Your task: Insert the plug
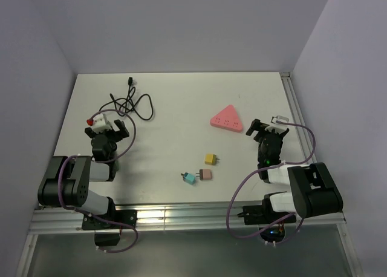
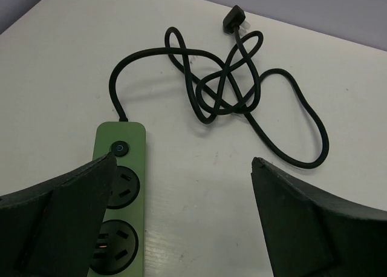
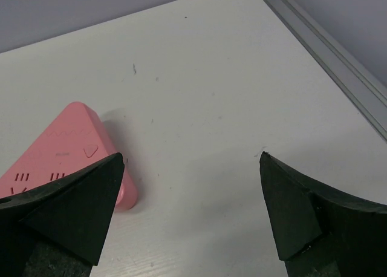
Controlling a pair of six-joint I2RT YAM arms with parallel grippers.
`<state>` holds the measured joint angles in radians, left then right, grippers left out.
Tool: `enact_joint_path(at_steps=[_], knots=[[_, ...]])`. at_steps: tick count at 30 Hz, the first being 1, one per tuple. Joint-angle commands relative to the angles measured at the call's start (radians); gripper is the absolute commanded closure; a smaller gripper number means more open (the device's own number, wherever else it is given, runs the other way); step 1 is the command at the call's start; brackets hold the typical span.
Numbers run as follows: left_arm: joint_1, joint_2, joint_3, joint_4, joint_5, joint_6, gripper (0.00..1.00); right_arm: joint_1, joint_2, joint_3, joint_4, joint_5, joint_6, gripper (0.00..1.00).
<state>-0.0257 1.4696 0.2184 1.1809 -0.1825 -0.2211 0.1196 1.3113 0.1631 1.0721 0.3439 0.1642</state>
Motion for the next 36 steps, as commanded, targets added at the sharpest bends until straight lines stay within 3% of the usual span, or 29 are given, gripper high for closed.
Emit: enact_joint_path(at_steps=[1,21,26,35,36], knots=[[0.001,-0.011,0.022,0.043,-0.025,0.046,0.01,-0.003,-0.011,0.029,0.095,0.05,-0.041,0.0],[0.001,-0.011,0.022,0.042,-0.025,0.046,0.01,-0.005,-0.012,0.029,0.083,0.049,-0.037,0.0],[0.001,-0.011,0.022,0.042,-0.026,0.046,0.01,0.026,-0.014,0.019,0.114,0.158,-0.049,0.0],[0.004,-0.011,0.022,0.04,-0.023,0.045,0.01,0.058,-0.041,0.0,0.147,0.139,-0.089,0.0],[0.004,-0.011,0.022,0.042,-0.023,0.045,0.0,0.06,-0.096,0.034,0.111,0.202,-0.095,0.0]])
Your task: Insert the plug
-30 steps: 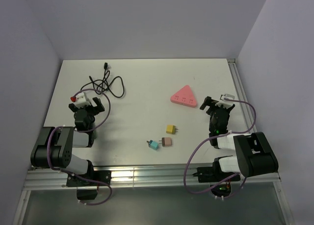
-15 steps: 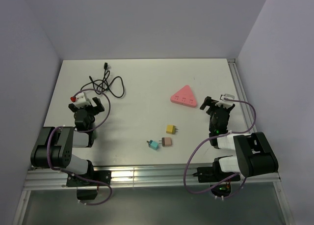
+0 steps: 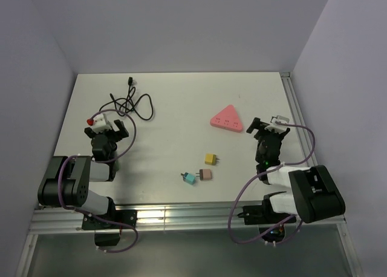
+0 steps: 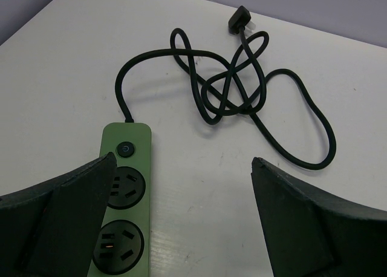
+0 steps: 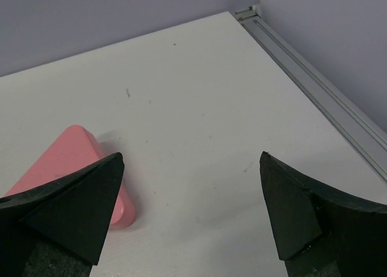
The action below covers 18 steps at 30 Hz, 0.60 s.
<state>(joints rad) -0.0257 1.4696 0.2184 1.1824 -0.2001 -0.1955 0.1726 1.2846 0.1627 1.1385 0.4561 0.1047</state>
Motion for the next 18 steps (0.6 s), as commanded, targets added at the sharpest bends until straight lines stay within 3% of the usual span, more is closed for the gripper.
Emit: enact_joint_path(at_steps=[1,3,7,13,18], knots=[[0.004,-0.012,0.022,0.039,-0.004,0.019,0.01,0.028,-0.112,0.073,-0.17,0.136,-0.01,0.0],[0.007,-0.012,0.024,0.037,0.005,0.018,0.0,0.042,-0.195,0.113,-0.232,0.138,-0.023,0.0],[0.02,-0.012,0.024,0.034,0.031,0.013,0.01,0.044,-0.312,0.195,-0.571,0.156,0.068,0.0],[0.024,-0.011,0.027,0.031,0.048,0.008,0.0,0.035,-0.452,0.213,-0.727,0.102,0.194,0.0],[0.024,-0.058,0.038,-0.004,0.104,0.044,0.0,0.022,-0.423,0.257,-0.815,0.01,0.231,0.0]])
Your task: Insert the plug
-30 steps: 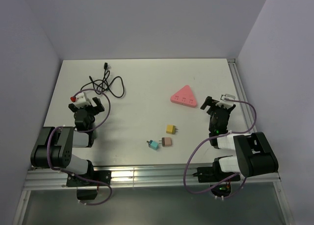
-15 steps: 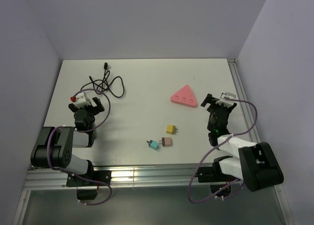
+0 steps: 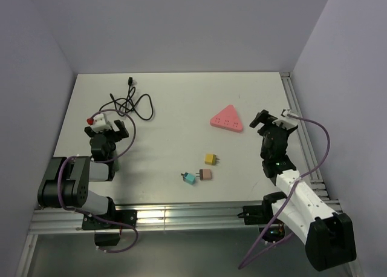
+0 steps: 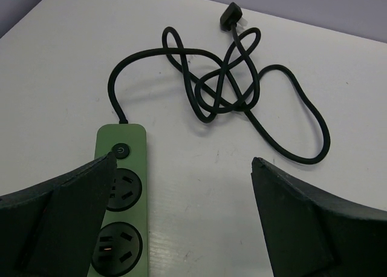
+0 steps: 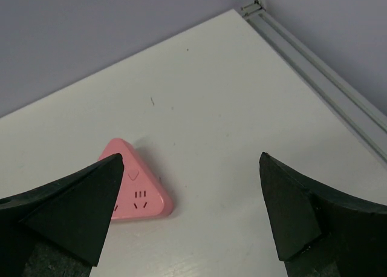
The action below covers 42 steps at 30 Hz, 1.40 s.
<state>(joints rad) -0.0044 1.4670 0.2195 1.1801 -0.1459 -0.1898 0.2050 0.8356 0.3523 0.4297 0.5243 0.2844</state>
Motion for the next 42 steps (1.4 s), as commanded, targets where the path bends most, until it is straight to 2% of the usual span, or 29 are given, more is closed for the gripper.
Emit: enact_joint_path(at_steps=[1,2,4,6,9,12,15,19,20,24,26,31,32,33,35,37,42], knots=[[0.003,-0.086,0.061,-0.045,0.007,0.027,0.01,-0.009,0.048,0.088,-0.132,-0.061,0.058,0.0],[-0.011,-0.118,0.085,-0.189,-0.118,-0.012,0.0,-0.009,0.072,0.132,-0.159,-0.069,0.067,0.0],[-0.02,-0.178,0.176,-0.308,-0.21,-0.04,0.01,-0.009,0.144,0.177,-0.225,-0.082,0.081,0.0],[-0.023,-0.223,0.242,-0.506,-0.297,-0.164,0.0,-0.009,0.2,0.223,-0.253,-0.128,0.094,0.0],[-0.037,-0.267,0.317,-0.638,-0.266,-0.289,0.01,-0.004,0.252,0.272,-0.305,-0.188,0.139,0.04],[-0.091,-0.321,0.301,-0.629,-0.244,-0.301,0.01,0.002,0.306,0.329,-0.422,-0.191,0.206,0.1],[-0.146,-0.37,0.307,-0.674,-0.254,-0.379,0.0,0.03,0.324,0.336,-0.465,-0.211,0.2,0.09],[-0.17,-0.382,0.351,-0.86,-0.198,-0.58,0.01,0.109,0.318,0.34,-0.509,-0.295,0.223,0.08],[-0.169,-0.382,0.354,-0.888,-0.183,-0.652,0.0,0.126,0.318,0.347,-0.52,-0.308,0.226,0.08],[-0.169,-0.442,0.334,-0.96,-0.107,-0.775,0.01,0.25,0.349,0.382,-0.592,-0.302,0.237,0.09],[-0.169,-0.496,0.354,-1.104,-0.113,-0.849,0.0,0.31,0.378,0.405,-0.638,-0.307,0.251,0.11],[-0.17,-0.505,0.347,-1.059,0.095,-0.778,0.01,0.425,0.431,0.445,-0.723,-0.221,0.303,0.12],[-0.17,-0.493,0.337,-0.997,0.136,-0.775,0.01,0.444,0.445,0.454,-0.733,-0.204,0.318,0.12],[-0.17,-0.49,0.328,-0.96,0.235,-0.772,0.01,0.476,0.46,0.462,-0.74,-0.202,0.326,0.13],[-0.17,-0.511,0.275,-0.868,0.317,-0.769,0.01,0.497,0.515,0.496,-0.77,-0.195,0.352,0.16],[-0.17,-0.525,0.248,-0.833,0.351,-0.777,0.01,0.536,0.559,0.522,-0.81,-0.161,0.374,0.18],[-0.17,-0.527,0.256,-0.873,0.352,-0.777,0.0,0.626,0.68,0.596,-0.908,-0.057,0.463,0.18]])
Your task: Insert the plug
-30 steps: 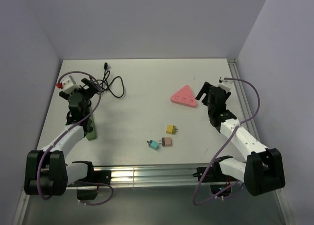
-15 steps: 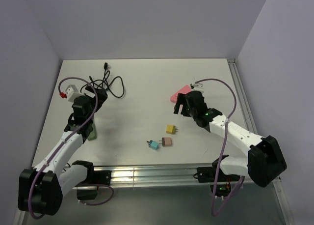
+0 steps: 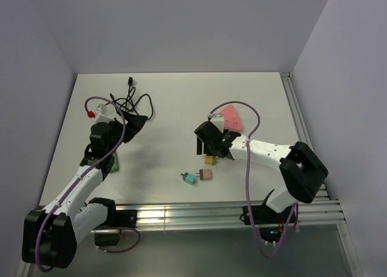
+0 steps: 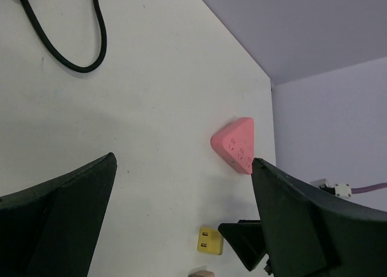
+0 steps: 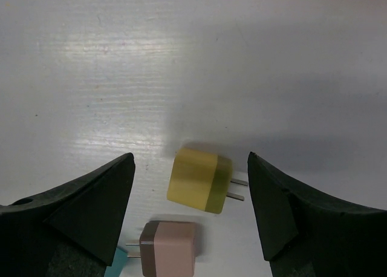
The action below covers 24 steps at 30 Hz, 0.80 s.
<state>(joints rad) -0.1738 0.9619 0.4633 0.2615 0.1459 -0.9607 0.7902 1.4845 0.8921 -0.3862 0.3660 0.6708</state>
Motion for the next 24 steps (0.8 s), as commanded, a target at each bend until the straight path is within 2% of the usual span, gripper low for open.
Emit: enact_joint_path(at_steps=[1,10,24], knots=[[-0.001,-0.022,0.017,0.026,0.058,0.0,0.01,0.059,0.043,0.062,-0.098,0.123,0.088,0.18],[-0.009,-0.009,0.07,-0.044,0.038,0.04,0.09,0.103,0.069,0.038,-0.125,0.133,0.147,0.21],[-0.03,-0.022,0.112,-0.117,0.007,0.082,0.2,0.106,0.118,0.021,-0.063,0.094,0.161,0.31]])
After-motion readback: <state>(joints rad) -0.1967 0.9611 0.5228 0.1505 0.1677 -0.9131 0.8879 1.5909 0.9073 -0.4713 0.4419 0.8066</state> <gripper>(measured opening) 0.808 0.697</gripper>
